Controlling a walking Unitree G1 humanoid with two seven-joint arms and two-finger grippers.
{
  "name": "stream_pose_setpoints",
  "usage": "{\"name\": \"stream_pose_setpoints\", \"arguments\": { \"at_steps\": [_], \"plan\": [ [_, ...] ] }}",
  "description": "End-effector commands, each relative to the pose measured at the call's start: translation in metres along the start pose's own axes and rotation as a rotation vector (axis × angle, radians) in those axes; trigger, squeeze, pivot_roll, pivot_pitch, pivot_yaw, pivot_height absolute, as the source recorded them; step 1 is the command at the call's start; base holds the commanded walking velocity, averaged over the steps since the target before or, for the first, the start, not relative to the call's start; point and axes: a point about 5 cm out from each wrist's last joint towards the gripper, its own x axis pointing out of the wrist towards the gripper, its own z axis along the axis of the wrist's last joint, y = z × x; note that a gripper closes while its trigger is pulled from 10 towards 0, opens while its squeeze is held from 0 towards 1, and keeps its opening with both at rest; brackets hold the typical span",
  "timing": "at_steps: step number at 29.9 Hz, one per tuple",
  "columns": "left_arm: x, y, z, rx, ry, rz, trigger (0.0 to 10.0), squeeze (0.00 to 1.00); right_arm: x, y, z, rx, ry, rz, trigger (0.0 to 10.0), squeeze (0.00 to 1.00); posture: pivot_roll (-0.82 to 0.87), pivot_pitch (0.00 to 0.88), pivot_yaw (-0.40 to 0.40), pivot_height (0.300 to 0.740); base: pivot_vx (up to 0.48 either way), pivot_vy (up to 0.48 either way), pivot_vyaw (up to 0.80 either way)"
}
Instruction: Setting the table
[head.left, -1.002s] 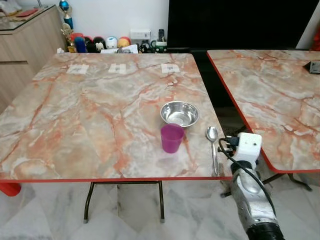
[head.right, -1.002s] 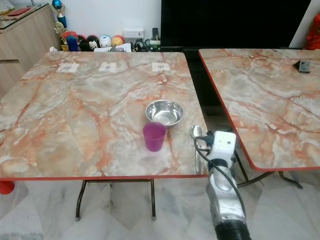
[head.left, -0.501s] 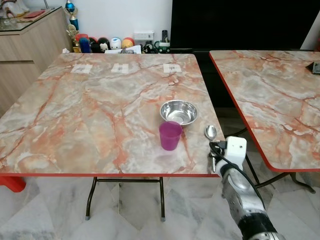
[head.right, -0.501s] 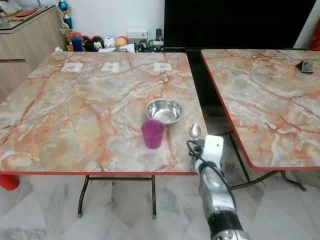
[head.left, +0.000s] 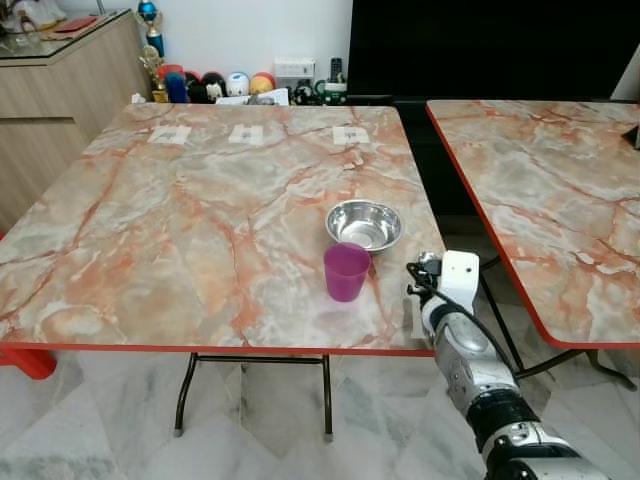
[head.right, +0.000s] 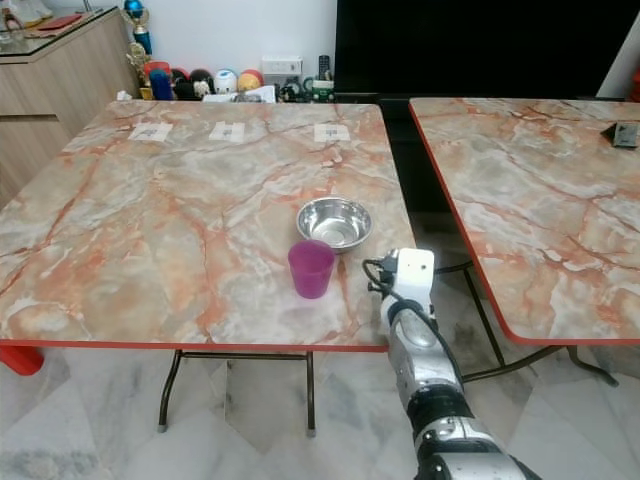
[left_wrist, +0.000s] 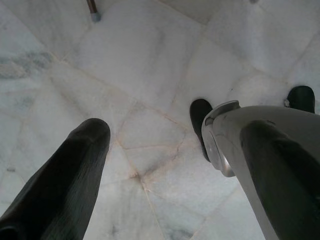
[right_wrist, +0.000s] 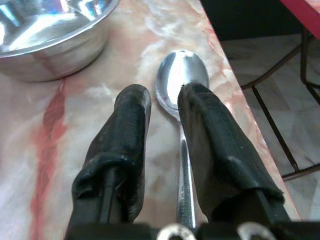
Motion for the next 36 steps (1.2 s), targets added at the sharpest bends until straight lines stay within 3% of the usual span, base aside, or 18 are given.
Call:
{"name": "stream_pose_setpoints", "arguments": {
  "at_steps": [1, 11, 23, 36],
  "plan": [
    [-0.002, 0.000, -0.009, 0.021, 0.034, -0.008, 10.0, 0.00, 0.002, -0.001, 0.006, 0.015, -0.013, -0.014, 10.0, 0.00, 0.07, 0.080, -0.011, 0.740, 0.000, 0.000, 0.00],
    [-0.002, -0.001, -0.008, 0.018, 0.034, -0.005, 10.0, 0.00, 0.004, 0.003, 0.002, 0.040, 0.046, -0.008, 10.0, 0.00, 0.08, 0.080, -0.016, 0.740, 0.000, 0.000, 0.00],
    [-0.002, -0.003, -0.010, 0.019, 0.038, -0.009, 10.0, 0.00, 0.003, -0.005, -0.009, 0.061, 0.097, -0.071, 10.0, 0.00, 0.08, 0.084, -0.013, 0.740, 0.000, 0.000, 0.00],
    [-0.002, -0.001, -0.008, 0.019, 0.027, -0.014, 10.0, 0.00, 0.000, -0.006, -0.025, 0.090, 0.190, -0.058, 10.0, 0.00, 0.09, 0.084, -0.009, 0.740, 0.000, 0.000, 0.00]
  ]
}}
